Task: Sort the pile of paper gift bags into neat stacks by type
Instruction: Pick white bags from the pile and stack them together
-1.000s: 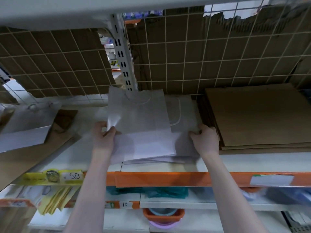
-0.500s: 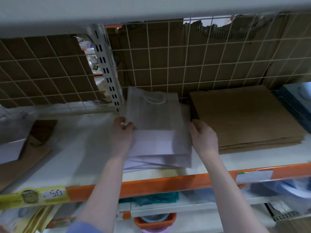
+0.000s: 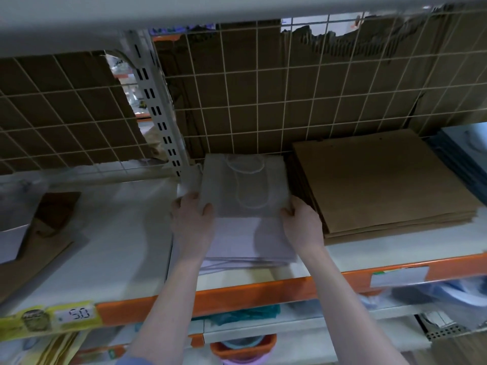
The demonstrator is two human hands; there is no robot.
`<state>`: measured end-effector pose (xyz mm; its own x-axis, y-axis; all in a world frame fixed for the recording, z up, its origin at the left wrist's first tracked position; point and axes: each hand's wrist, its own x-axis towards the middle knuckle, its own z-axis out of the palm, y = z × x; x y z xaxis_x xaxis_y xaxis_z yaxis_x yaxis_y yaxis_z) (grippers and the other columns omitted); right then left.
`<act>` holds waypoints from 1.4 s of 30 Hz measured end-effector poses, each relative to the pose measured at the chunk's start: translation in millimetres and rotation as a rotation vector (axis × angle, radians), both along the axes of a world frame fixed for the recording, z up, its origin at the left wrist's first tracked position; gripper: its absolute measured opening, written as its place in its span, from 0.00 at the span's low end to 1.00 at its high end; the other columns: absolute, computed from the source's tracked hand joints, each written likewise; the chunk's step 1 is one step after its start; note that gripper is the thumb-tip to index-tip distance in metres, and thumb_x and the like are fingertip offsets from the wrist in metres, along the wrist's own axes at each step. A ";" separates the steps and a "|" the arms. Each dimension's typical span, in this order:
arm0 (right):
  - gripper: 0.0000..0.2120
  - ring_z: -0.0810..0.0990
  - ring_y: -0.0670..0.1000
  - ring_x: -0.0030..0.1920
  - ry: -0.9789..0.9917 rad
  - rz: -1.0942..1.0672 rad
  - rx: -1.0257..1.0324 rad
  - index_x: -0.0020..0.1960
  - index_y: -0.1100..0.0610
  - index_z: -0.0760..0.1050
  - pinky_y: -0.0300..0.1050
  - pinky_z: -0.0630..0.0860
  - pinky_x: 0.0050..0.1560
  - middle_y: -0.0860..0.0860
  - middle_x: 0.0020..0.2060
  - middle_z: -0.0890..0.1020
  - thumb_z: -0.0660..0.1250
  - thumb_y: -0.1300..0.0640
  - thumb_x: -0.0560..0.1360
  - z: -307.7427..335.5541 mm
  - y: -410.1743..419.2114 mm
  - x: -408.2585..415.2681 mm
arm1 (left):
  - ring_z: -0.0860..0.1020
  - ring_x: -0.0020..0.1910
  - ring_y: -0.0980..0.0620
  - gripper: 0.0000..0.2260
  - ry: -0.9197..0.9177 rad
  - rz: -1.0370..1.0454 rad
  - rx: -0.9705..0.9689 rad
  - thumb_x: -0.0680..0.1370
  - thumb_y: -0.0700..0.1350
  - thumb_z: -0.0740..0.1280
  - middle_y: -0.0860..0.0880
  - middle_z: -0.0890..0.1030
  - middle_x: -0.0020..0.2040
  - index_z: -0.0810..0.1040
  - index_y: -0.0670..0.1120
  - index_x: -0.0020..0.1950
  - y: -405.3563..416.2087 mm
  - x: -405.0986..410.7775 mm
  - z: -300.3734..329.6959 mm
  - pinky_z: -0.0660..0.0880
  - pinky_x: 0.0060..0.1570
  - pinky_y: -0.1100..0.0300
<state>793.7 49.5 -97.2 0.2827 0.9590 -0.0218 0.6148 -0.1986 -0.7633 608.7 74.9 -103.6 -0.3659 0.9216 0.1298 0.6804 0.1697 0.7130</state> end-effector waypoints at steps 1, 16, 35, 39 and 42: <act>0.12 0.77 0.59 0.45 0.005 0.016 0.016 0.60 0.62 0.72 0.42 0.67 0.37 0.59 0.51 0.80 0.57 0.61 0.79 0.1 1.1 -1.3 | 0.63 0.68 0.42 0.20 -0.002 0.008 -0.029 0.77 0.45 0.63 0.40 0.69 0.68 0.69 0.42 0.68 -0.1 -1.5 0.4 0.62 0.64 0.50; 0.24 0.77 0.56 0.59 -0.019 0.212 0.015 0.74 0.58 0.61 0.35 0.70 0.47 0.57 0.61 0.77 0.56 0.66 0.78 0.2 19.1 -12.6 | 0.74 0.41 0.58 0.18 -0.328 -0.123 -0.083 0.80 0.40 0.59 0.53 0.74 0.51 0.67 0.50 0.69 -5.6 -12.5 8.1 0.67 0.28 0.77; 0.18 0.67 0.56 0.66 -0.496 0.279 0.093 0.68 0.58 0.68 0.47 0.65 0.63 0.56 0.66 0.72 0.56 0.56 0.79 13.7 -3.6 -83.0 | 0.66 0.68 0.41 0.20 0.366 0.090 -0.056 0.78 0.44 0.63 0.42 0.71 0.68 0.70 0.41 0.68 -40.6 -88.9 24.1 0.64 0.66 0.49; 0.16 0.69 0.55 0.63 -0.490 0.365 0.090 0.65 0.56 0.69 0.47 0.67 0.59 0.54 0.64 0.72 0.56 0.56 0.79 12.7 -5.4 -131.8 | 0.70 0.64 0.39 0.18 0.404 0.158 -0.075 0.77 0.45 0.64 0.39 0.74 0.64 0.74 0.39 0.65 -59.0 -140.6 27.3 0.65 0.64 0.49; 0.17 0.69 0.55 0.64 -0.498 0.426 0.108 0.65 0.55 0.70 0.46 0.66 0.60 0.54 0.64 0.72 0.56 0.55 0.78 14.9 -4.0 -179.4 | 0.76 0.53 0.34 0.17 0.399 0.195 0.006 0.72 0.45 0.63 0.35 0.79 0.52 0.79 0.36 0.55 -72.5 -187.0 26.1 0.71 0.55 0.46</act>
<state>614.4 45.5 -82.4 -0.1707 0.9784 0.1161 0.9068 0.2021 -0.3699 421.7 2.3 -77.5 -0.4527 0.8392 0.3014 0.8583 0.3185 0.4025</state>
